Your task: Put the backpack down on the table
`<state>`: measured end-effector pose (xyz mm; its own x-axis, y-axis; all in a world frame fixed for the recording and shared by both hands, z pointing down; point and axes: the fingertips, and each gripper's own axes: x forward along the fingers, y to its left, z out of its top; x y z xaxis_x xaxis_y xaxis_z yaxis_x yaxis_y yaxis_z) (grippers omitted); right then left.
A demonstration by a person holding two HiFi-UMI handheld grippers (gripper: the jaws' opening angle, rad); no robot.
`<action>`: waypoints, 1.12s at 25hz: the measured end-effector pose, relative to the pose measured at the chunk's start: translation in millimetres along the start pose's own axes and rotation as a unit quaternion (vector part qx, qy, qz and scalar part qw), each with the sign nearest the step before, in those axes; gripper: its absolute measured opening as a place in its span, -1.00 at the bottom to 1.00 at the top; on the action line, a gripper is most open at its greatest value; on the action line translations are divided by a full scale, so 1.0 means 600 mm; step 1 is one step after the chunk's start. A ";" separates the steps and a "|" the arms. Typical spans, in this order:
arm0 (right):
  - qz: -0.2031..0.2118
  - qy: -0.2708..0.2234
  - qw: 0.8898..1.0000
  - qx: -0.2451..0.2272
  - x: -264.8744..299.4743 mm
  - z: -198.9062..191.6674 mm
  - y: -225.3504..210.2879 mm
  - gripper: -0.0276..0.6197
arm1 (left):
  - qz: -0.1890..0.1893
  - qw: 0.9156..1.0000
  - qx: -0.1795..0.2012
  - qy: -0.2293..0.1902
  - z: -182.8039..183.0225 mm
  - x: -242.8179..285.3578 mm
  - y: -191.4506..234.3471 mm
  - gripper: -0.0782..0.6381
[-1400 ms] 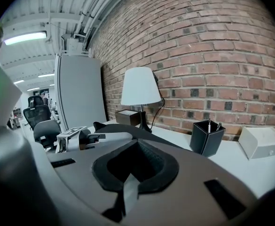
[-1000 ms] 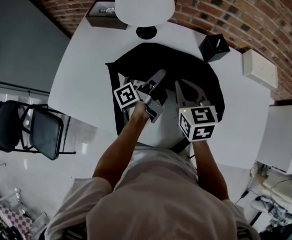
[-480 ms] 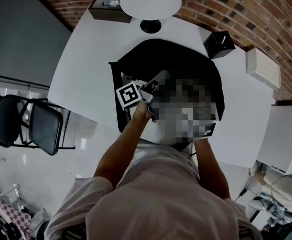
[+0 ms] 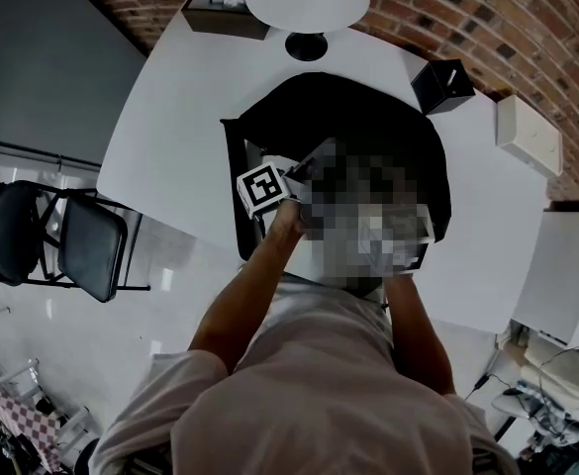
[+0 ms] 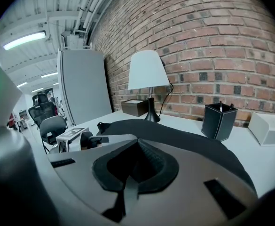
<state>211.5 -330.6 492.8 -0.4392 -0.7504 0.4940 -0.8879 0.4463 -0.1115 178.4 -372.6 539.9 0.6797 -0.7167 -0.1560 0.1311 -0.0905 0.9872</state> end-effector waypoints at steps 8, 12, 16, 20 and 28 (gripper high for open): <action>-0.010 -0.002 1.000 0.016 -0.001 -0.010 -0.003 -0.91 | 0.028 0.999 0.018 -0.008 -0.001 -0.011 0.017 -0.36; -0.019 -0.004 0.999 0.027 -0.004 -0.013 -0.006 -0.91 | 0.061 0.998 0.022 -0.007 0.001 -0.020 0.029 -0.33; -0.024 -0.009 0.999 0.033 -0.009 -0.011 0.000 -0.91 | 0.070 0.997 0.015 -0.004 -0.003 -0.026 0.027 -0.28; -0.029 -0.016 0.999 0.039 -0.016 -0.010 0.010 -0.91 | 0.090 0.996 0.006 0.001 -0.007 -0.037 0.035 -0.27; -0.047 -0.033 0.997 0.048 -0.038 -0.002 0.020 -0.91 | 0.114 0.993 -0.004 0.015 -0.019 -0.059 0.041 -0.27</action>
<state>210.7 -307.7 481.0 -0.3577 -0.8185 0.4496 -0.9335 0.3258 -0.1497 165.6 -341.8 569.5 0.7134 -0.6972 0.0706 -0.0230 0.0774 0.9967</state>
